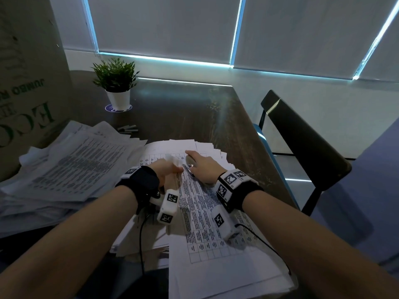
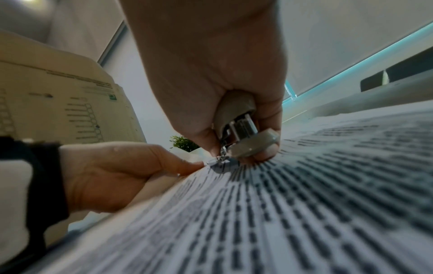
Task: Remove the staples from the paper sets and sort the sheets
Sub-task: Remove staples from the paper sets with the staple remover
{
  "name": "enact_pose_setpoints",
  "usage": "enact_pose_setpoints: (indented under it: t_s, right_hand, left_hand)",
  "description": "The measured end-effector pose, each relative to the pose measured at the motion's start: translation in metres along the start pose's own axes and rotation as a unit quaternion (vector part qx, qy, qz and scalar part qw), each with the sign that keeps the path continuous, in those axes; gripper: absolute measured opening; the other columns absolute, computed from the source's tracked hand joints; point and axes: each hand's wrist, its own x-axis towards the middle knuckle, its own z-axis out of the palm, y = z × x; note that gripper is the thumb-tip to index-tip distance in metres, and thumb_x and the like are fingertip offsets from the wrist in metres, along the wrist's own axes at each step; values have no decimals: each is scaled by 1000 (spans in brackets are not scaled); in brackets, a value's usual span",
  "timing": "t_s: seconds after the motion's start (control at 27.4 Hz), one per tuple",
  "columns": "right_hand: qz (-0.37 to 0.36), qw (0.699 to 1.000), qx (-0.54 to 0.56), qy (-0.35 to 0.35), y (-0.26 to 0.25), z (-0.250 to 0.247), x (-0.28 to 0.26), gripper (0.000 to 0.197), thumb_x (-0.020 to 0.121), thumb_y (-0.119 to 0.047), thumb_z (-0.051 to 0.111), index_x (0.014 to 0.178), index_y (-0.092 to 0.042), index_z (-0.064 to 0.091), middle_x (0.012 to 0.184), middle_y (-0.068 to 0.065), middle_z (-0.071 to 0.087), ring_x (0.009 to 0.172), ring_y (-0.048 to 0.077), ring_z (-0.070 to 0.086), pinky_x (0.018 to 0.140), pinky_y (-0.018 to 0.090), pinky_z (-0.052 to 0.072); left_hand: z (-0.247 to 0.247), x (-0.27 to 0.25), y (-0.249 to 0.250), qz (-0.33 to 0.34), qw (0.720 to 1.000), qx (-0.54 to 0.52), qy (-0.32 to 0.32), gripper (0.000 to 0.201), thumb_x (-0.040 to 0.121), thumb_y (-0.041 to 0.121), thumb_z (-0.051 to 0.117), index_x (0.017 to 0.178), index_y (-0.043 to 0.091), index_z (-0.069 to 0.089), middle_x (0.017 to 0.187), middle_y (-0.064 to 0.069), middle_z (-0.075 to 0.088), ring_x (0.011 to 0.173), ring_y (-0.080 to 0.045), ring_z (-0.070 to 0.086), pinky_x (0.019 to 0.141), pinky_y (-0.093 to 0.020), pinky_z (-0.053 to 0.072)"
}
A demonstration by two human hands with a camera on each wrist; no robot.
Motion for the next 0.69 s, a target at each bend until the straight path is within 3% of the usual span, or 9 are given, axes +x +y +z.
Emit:
enact_pose_setpoints:
  t_s: [0.07, 0.18, 0.22, 0.33, 0.44, 0.58, 0.69]
  right_hand:
    - [-7, 1000, -20, 5, -3, 2, 3, 49, 103, -27, 44, 150, -25, 30, 123, 17, 63, 102, 32, 62, 86, 35, 46]
    - [0, 999, -46, 14, -5, 6, 10, 33, 103, -26, 45, 136, -29, 44, 117, 11, 55, 76, 22, 54, 74, 33, 44]
    - [0, 998, -62, 14, -6, 7, 13, 29, 102, -23, 46, 131, -28, 49, 117, 11, 53, 77, 22, 52, 75, 33, 44]
    - [-18, 995, -97, 17, -6, 9, 17, 25, 99, -13, 46, 119, -24, 57, 112, 10, 62, 96, 27, 58, 83, 39, 50]
    - [-21, 994, -102, 30, -6, 11, 17, 24, 99, -14, 45, 116, -23, 58, 111, 9, 64, 94, 27, 58, 80, 40, 51]
    - [-6, 993, -113, 25, -8, 13, 21, 23, 100, -14, 42, 118, -22, 54, 112, 10, 61, 89, 25, 53, 73, 37, 46]
    - [3, 994, -108, 14, -10, 12, 22, 20, 101, -15, 41, 118, -21, 51, 107, 11, 60, 86, 25, 55, 70, 36, 47]
  left_hand:
    - [-1, 4, -1, 4, 1000, 7, 8, 27, 89, 7, 64, 112, -4, 54, 97, -19, 61, 91, -32, 59, 92, -47, 49]
    - [-2, 6, -4, 10, 1000, -21, -13, 22, 91, 4, 60, 111, -3, 55, 85, -14, 59, 77, -24, 57, 76, -38, 49]
    - [-2, 8, -5, 8, 999, -30, -19, 22, 91, 4, 59, 111, -4, 56, 82, -12, 58, 74, -22, 56, 73, -36, 48]
    - [-2, 11, -6, 4, 1000, -27, -10, 17, 91, 2, 59, 106, -4, 57, 81, -13, 57, 73, -22, 55, 80, -38, 48]
    - [0, 12, -4, -1, 1000, -18, -8, 2, 92, 1, 56, 92, 0, 57, 80, -13, 56, 73, -22, 54, 77, -36, 47]
    - [-4, 29, -9, -2, 1000, -6, -15, 27, 90, 7, 60, 114, -3, 57, 99, -19, 58, 96, -29, 54, 101, -46, 43]
    - [-8, 52, -17, -13, 1000, -11, -8, 35, 87, 6, 61, 120, -4, 55, 104, -19, 58, 103, -31, 54, 106, -47, 39]
